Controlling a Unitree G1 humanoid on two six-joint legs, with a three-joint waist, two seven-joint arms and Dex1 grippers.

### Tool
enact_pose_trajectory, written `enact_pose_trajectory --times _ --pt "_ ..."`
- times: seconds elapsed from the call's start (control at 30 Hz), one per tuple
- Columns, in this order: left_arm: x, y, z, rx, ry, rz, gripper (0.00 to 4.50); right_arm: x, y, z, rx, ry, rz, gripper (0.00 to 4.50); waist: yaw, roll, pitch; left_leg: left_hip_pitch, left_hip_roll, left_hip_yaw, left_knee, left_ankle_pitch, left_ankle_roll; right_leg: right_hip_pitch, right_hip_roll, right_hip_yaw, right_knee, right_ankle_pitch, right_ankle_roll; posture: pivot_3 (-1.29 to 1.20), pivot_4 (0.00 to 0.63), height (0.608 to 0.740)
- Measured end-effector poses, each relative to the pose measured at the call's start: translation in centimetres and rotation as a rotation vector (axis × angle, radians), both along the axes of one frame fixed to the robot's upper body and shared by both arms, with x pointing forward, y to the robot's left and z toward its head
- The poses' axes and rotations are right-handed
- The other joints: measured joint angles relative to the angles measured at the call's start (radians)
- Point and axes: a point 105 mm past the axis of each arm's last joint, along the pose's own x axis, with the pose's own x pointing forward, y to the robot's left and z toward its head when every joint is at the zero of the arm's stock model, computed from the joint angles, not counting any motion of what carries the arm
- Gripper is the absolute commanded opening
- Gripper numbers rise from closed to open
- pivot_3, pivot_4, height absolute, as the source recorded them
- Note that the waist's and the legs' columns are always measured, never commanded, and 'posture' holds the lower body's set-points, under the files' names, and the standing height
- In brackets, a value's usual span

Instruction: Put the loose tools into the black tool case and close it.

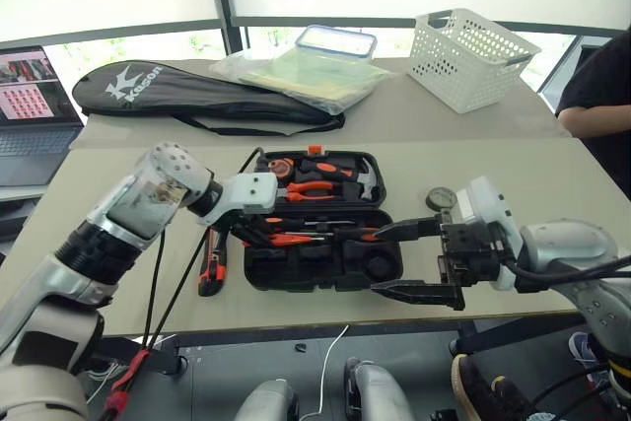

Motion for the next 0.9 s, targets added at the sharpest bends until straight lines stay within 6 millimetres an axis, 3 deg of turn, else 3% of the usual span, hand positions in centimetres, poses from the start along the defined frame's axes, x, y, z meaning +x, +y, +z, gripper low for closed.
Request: enact_pose_trajectory --times 0.4,0.63,0.67,0.7,0.83,0.9 --pt "1.1 -2.1 -1.6 0.002 0.046 0.067 0.43 0.0 0.2 -0.1 0.002 -0.031 -0.043 4.5 0.001 0.0 0.0 -0.003 0.0 0.0 0.007 -0.002 0.003 0.0 0.002 0.001 -0.001 0.003 0.005 0.0 0.15 0.74" --pt "1.1 -1.7 -1.5 0.033 0.025 0.052 0.43 0.1 0.1 0.0 0.003 -0.037 -0.049 4.5 -0.001 0.0 0.0 -0.002 0.0 0.0 0.007 -0.002 0.003 0.0 0.002 0.001 -0.001 0.003 0.005 0.0 0.15 0.74" --pt "1.1 -1.7 -1.5 0.034 0.023 0.05 1.43 0.2 0.1 0.0 0.003 -0.037 -0.052 4.5 -0.001 0.0 0.0 -0.002 0.0 0.0 0.007 -0.002 0.003 0.0 0.002 0.001 -0.001 0.003 0.005 0.0 0.15 0.74" --pt "1.1 -1.8 -1.4 0.033 0.021 0.047 1.62 0.2 0.1 0.0 0.004 -0.037 -0.055 4.5 -0.001 0.0 0.0 -0.002 0.0 0.0 0.007 -0.002 0.003 0.0 0.002 0.001 -0.001 0.003 0.005 0.0 0.15 0.74" --pt "0.3 -1.2 -1.2 0.045 0.041 0.028 3.21 0.3 0.1 0.0 0.005 -0.043 -0.058 4.5 -0.003 0.0 0.0 -0.003 0.0 0.0 0.007 -0.002 0.003 0.0 0.002 0.001 -0.001 0.003 0.005 0.0 0.15 0.74" --pt "-0.1 -0.8 -0.4 0.014 0.061 0.041 3.41 0.5 0.1 0.0 0.007 -0.047 -0.06 4.5 -0.001 0.0 0.0 -0.004 0.0 0.0 0.007 -0.002 0.003 -0.001 0.002 0.001 -0.001 0.003 0.005 0.0 0.15 0.74"
